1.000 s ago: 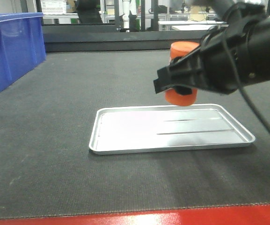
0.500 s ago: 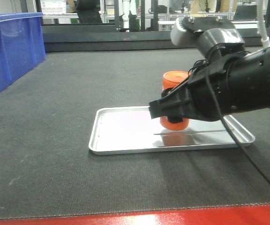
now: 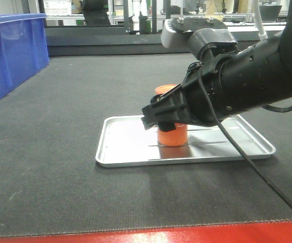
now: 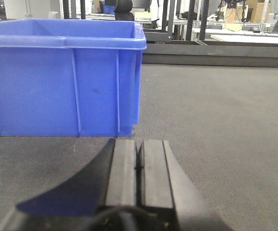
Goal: Grab orange capacitor from left shelf to right conveyor
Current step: 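Lower the held capacitor with the right gripper onto the silver tray, then open the right gripper and lift it off the capacitor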
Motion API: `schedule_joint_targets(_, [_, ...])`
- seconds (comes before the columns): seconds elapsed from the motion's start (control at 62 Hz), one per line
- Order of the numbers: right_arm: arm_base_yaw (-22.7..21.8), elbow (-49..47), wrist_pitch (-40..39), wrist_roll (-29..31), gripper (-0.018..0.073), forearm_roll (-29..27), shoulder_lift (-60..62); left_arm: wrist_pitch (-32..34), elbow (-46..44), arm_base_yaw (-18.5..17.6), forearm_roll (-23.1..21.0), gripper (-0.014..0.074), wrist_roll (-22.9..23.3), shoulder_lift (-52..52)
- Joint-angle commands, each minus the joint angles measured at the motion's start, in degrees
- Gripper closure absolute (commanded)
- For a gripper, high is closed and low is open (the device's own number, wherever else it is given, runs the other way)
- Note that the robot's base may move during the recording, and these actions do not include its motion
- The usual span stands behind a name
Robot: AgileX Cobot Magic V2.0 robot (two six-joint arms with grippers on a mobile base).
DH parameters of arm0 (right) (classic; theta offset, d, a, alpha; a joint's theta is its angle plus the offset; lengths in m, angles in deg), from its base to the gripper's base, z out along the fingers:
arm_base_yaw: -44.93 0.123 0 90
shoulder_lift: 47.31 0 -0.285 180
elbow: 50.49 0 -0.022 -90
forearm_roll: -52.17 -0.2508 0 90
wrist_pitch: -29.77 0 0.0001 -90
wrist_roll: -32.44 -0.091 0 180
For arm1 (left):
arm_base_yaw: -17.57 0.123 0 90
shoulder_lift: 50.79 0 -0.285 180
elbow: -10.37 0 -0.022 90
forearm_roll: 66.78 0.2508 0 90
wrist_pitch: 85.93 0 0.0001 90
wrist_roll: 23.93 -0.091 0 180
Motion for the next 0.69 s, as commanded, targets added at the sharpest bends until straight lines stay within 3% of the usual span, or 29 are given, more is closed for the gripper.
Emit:
schedule_joint_targets(0.0, [-0.5, -1.7, -3.9, 0.2, -0.0055, 0.1, 2.2, 5.2, 1.2, -0.1, -0.1, 0.0722, 0.4, 0.4])
schedule_joint_targets(0.403, [-0.5, -3.5, -5.6, 1.4, -0.0055, 0.3, 7.5, 5.2, 1.2, -0.1, -0.1, 0.0722, 0.4, 0.4])
schedule_joint_targets(0.677, [-0.4, -6.5, -0.3, 1.4, -0.0055, 0.4, 14.6, 5.2, 1.2, -0.1, -0.1, 0.0722, 0.4, 0.4])
